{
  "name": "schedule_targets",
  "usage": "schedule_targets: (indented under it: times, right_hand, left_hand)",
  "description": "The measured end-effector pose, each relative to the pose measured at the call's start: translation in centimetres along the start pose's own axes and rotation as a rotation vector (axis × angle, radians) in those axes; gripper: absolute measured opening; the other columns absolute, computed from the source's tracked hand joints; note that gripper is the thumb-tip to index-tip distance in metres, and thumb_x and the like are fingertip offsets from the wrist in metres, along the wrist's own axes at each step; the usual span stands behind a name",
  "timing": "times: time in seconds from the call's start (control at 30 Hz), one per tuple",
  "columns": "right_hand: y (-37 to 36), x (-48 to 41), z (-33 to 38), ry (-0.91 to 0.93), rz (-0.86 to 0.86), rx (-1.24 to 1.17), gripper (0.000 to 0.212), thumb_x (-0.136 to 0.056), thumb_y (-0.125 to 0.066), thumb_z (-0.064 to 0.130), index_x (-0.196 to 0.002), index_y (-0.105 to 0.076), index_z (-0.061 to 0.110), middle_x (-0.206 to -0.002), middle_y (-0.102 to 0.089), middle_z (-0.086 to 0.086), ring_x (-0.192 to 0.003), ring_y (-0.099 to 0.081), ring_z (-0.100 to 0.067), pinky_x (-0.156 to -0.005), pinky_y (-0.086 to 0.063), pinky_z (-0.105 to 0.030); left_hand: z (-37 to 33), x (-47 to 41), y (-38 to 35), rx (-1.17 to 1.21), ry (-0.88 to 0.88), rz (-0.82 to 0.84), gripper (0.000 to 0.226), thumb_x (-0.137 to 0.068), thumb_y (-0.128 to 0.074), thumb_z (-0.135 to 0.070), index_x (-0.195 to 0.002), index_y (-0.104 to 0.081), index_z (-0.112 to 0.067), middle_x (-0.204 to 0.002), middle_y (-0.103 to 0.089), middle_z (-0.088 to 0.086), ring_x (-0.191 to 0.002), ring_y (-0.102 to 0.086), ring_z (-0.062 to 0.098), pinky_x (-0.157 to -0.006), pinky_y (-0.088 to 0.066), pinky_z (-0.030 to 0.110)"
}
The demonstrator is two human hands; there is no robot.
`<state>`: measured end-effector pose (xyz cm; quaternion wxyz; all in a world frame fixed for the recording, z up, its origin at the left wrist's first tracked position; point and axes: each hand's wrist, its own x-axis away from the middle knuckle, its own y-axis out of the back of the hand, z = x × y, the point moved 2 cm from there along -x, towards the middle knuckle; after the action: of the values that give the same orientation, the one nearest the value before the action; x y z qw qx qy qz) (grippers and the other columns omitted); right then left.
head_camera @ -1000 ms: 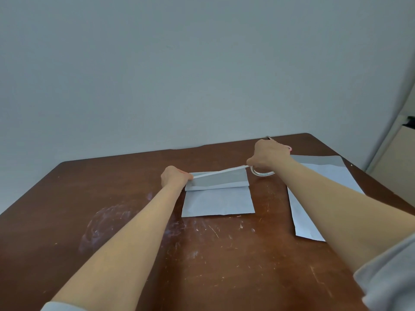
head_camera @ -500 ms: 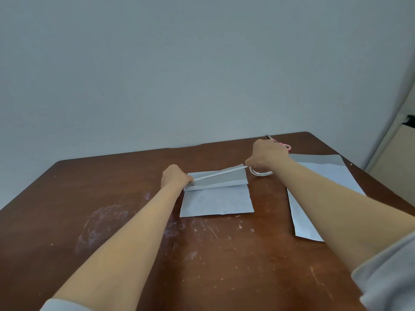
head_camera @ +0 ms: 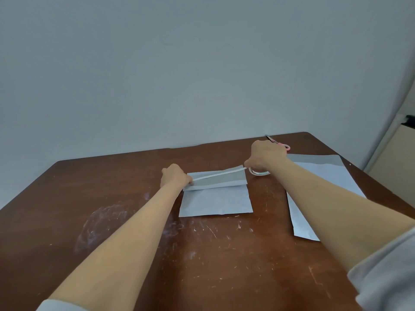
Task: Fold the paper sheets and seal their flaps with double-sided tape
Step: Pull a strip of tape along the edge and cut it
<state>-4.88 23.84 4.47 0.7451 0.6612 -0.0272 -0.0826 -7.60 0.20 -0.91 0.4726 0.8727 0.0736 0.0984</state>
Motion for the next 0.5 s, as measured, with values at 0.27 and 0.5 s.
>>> schedule_targets:
  times: [0.27, 0.5]
  right_hand:
    - [-0.2, 0.1, 0.6, 0.019, 0.005, 0.054, 0.020, -0.079, -0.060, 0.024, -0.067, -0.048, 0.014, -0.070, -0.052, -0.002, -0.085, -0.061, -0.029, -0.078, -0.040, -0.034]
    - [-0.2, 0.3, 1.1, 0.015, -0.009, 0.096, 0.009, -0.079, -0.061, 0.021, -0.082, -0.058, 0.013, -0.079, -0.057, -0.004, -0.091, -0.063, -0.031, -0.088, -0.039, -0.036]
  left_hand:
    - [-4.3, 3.6, -2.2, -0.179, -0.719, -0.041, 0.039, -0.096, -0.039, -0.013, -0.134, -0.052, -0.015, -0.141, -0.046, 0.001, -0.131, -0.040, 0.019, -0.107, -0.035, 0.034]
    - [-4.8, 5.0, -5.0, -0.487, -0.785, 0.367, 0.055, -0.104, -0.022, -0.037, -0.153, -0.012, -0.013, -0.161, -0.005, 0.002, -0.149, -0.002, 0.017, -0.121, -0.006, 0.033]
